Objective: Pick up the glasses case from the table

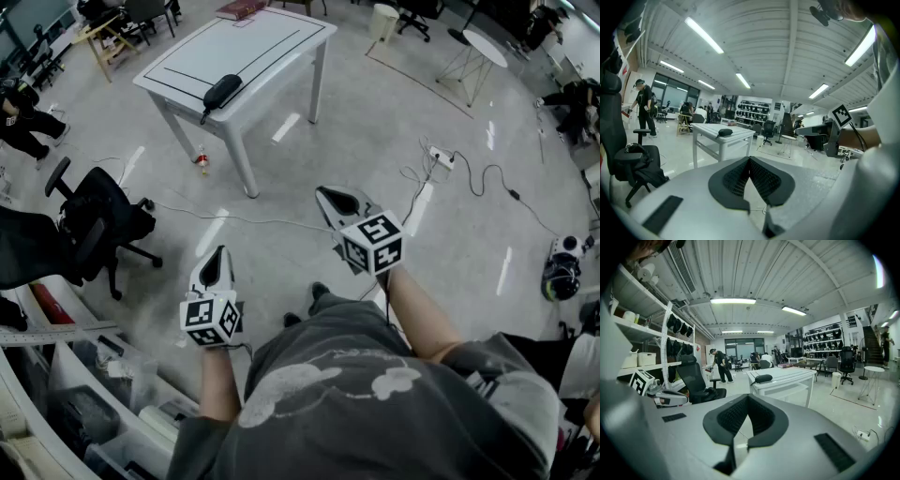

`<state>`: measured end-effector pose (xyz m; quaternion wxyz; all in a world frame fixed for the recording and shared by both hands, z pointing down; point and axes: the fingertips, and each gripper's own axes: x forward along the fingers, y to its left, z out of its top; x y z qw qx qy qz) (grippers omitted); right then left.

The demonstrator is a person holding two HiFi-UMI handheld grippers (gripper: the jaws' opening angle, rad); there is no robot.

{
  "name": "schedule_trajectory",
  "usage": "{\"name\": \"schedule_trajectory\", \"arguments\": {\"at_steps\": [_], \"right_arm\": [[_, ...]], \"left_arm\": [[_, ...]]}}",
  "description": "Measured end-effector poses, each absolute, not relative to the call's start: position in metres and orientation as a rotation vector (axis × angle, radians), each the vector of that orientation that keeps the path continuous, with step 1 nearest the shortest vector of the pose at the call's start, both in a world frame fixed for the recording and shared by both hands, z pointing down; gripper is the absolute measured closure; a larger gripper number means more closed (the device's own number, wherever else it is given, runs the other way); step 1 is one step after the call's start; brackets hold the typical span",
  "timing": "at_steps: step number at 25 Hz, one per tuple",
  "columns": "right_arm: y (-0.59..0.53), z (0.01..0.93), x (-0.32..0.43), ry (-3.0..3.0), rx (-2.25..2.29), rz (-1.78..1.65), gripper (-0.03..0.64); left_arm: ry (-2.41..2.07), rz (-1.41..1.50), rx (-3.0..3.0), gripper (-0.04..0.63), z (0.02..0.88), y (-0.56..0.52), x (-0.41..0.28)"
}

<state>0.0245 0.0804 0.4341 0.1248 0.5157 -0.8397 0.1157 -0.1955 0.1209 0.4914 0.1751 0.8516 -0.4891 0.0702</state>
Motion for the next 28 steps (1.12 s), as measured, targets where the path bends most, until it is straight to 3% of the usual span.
{"name": "schedule_trajectory", "arguments": {"at_steps": [11,28], "right_arm": [[0.093,0.438,0.014,-2.399,1.491,0.307,0.618],[0.037,0.478,0.072,-2.340,1.678,0.494,0.617]], "left_arm": [[-1.364,0.200,2.400,0.592,0.498,0.129,-0.210],[-1.392,0.275,2.354,0.592,0.511,0.106,-0.205]]}}
